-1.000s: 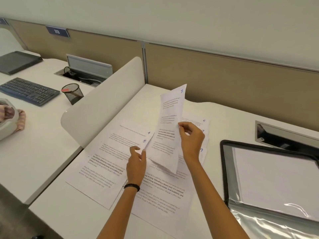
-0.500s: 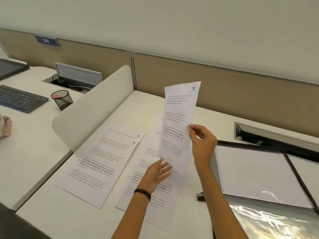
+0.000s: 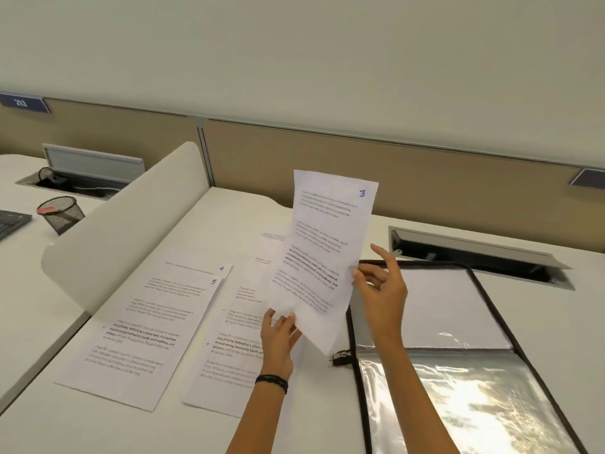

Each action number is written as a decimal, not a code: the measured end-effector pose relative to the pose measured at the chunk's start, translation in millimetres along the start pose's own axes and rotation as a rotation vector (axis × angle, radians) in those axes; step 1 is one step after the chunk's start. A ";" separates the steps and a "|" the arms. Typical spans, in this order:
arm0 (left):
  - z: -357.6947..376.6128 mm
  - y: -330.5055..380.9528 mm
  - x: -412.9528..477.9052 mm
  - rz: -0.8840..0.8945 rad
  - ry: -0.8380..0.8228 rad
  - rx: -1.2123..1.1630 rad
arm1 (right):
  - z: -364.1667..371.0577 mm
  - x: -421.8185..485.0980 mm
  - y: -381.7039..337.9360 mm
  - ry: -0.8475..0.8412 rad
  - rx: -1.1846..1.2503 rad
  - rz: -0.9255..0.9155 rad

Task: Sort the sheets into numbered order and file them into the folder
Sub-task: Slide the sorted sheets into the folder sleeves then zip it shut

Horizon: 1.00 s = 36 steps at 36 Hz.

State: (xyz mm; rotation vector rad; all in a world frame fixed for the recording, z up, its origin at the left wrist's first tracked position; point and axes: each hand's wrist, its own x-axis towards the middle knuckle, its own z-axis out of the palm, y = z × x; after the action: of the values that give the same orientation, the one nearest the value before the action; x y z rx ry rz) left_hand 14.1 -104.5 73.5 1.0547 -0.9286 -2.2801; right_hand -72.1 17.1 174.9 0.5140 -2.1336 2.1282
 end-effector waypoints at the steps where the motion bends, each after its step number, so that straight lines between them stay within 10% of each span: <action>1: 2.5 -1.0 -2.2 0.013 -0.003 0.006 | -6.8 -0.7 0.6 0.010 -0.002 0.007; 36: 102.3 -104.3 -68.0 0.127 -0.377 0.528 | -255.6 -30.9 38.3 0.299 -0.136 0.498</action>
State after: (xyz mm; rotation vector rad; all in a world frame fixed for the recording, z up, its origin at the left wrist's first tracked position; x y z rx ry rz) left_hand -38.6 47.6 78.4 0.7287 -1.7680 -2.2169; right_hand -98.9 273.2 136.6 -0.3677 -2.3758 2.0733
